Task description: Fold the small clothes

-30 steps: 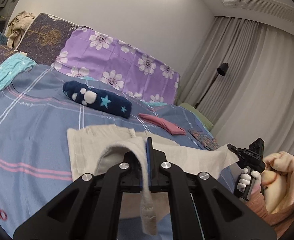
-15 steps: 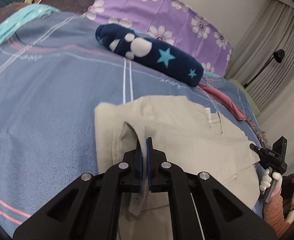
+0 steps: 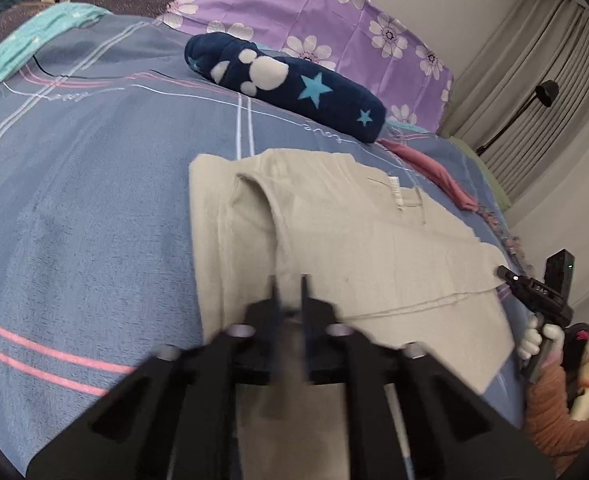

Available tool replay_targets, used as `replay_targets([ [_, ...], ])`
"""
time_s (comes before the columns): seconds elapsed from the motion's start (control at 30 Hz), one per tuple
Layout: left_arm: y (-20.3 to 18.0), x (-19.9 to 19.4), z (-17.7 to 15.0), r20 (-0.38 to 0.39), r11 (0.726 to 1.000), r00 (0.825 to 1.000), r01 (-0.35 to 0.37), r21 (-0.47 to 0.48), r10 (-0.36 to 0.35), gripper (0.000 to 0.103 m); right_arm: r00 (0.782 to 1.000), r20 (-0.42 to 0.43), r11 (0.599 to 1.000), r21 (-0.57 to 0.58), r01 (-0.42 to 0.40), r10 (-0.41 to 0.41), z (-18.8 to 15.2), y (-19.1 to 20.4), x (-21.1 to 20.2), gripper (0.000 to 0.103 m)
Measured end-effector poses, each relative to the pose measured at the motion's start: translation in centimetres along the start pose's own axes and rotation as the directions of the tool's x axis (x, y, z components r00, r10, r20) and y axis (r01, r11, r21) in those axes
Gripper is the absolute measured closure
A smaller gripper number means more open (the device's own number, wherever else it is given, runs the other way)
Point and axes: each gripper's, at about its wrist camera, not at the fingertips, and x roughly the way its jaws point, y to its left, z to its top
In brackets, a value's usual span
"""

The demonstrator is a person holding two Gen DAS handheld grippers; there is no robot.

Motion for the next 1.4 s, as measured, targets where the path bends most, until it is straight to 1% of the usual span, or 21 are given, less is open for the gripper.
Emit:
replay_targets([
  [0.07,-0.1,-0.7,1.0,0.03,0.996,0.997,0.073,-0.045,-0.072,0.1,0.996,0.042,0.995,0.053,-0.085,0.083,1.5,0.0,-0.5,0.098],
  [0.17,-0.3,-1.4,4.0,0.104,0.99,0.989,0.114,-0.083,-0.105,0.1,0.989,0.098,0.988,0.095,-0.118,0.109,4.9,0.1,-0.4,0.098],
  [0.23,-0.3,-1.2,6.6,0.166,0.993,0.984,0.082,-0.086,-0.067,0.1,0.991,0.11,0.99,0.111,-0.09,0.078,7.3,-0.3,0.7,0.098],
  [0.3,0.3,0.4,8.7,0.174,0.996,0.985,-0.004,-0.093,0.021,0.091,0.999,0.051,0.99,0.138,-0.022,0.015,9.1,-1.3,3.4,0.09],
  [0.37,1.3,2.0,9.3,0.148,0.987,0.983,-0.091,-0.133,0.11,0.081,1.0,-0.017,0.982,0.185,0.028,-0.026,9.3,-2.2,5.1,0.079],
  [0.43,1.9,3.0,9.2,0.109,0.985,0.988,-0.094,-0.142,0.11,0.071,0.999,-0.029,0.985,0.168,0.041,-0.037,8.7,-2.5,5.5,0.076],
  [0.53,1.8,3.0,8.5,0.116,0.99,0.986,-0.113,-0.082,0.122,0.051,0.996,-0.005,0.991,0.101,0.093,-0.093,7.9,-2.8,4.9,0.067],
  [0.77,2.3,6.7,9.0,-0.033,0.987,0.986,-0.163,-0.01,0.163,0.049,0.989,-0.049,0.988,0.066,0.14,-0.137,8.9,-3.8,6.5,0.058],
  [0.8,2.4,7.0,9.2,-0.04,0.986,0.986,-0.165,-0.007,0.164,0.053,0.989,-0.062,0.989,0.054,0.139,-0.136,9.2,-3.7,7.3,0.058],
  [0.83,2.5,7.2,9.2,-0.039,0.988,0.987,-0.157,-0.002,0.157,0.086,0.989,-0.071,0.99,0.045,0.131,-0.128,9.3,-3.5,7.7,0.063],
  [0.87,2.5,7.2,9.2,-0.037,0.99,0.989,-0.141,-0.004,0.14,0.099,0.991,-0.081,0.993,0.034,0.112,-0.109,9.4,-3.3,8.0,0.087],
  [0.9,2.3,6.8,9.2,-0.016,0.991,0.991,-0.136,-0.009,0.136,0.099,0.993,-0.084,0.996,0.024,0.091,-0.089,9.4,-2.9,8.2,0.101],
  [1.0,0.4,4.2,8.6,0.092,0.982,0.981,-0.177,0.069,0.17,0.099,0.999,0.051,0.999,-0.025,0.022,-0.021,9.6,-1.2,5.6,0.103],
  [1.03,0.0,3.9,8.4,0.108,0.974,0.975,-0.205,0.096,0.194,0.099,0.995,0.09,0.998,-0.042,0.053,-0.049,9.8,-0.9,4.9,0.103],
  [1.07,-0.1,3.9,8.3,0.112,0.963,0.968,-0.24,0.12,0.227,0.097,0.991,0.097,0.994,-0.049,0.094,-0.089,10.0,-0.9,4.9,0.101],
  [1.1,0.1,4.5,8.1,0.104,0.94,0.949,-0.309,0.141,0.297,0.096,0.989,0.079,0.991,-0.047,0.127,-0.123,10.0,-1.2,5.3,0.099],
  [1.17,0.8,5.5,7.9,0.068,0.92,0.931,-0.364,0.142,0.358,0.089,0.987,-0.005,0.987,0.032,0.158,-0.158,9.4,-2.9,6.1,0.097],
  [1.27,0.1,4.4,7.1,0.087,0.93,0.938,-0.345,0.125,0.336,0.078,0.985,-0.008,0.985,0.041,0.17,-0.17,7.5,-3.9,4.3,0.097],
  [1.33,-2.1,3.2,6.4,0.132,0.917,0.931,-0.36,0.174,0.34,0.072,0.984,-0.011,0.983,0.035,0.181,-0.18,6.5,-4.4,2.8,0.097],
  [1.37,-3.6,2.9,5.9,0.148,0.914,0.935,-0.348,0.207,0.322,0.071,0.984,-0.022,0.983,0.04,0.177,-0.176,5.9,-4.9,2.2,0.097],
  [1.4,-5.5,2.7,5.3,0.143,0.92,0.949,-0.308,0.242,0.28,0.07,0.984,-0.036,0.984,0.044,0.175,-0.173,5.5,-5.4,1.6,0.097],
])
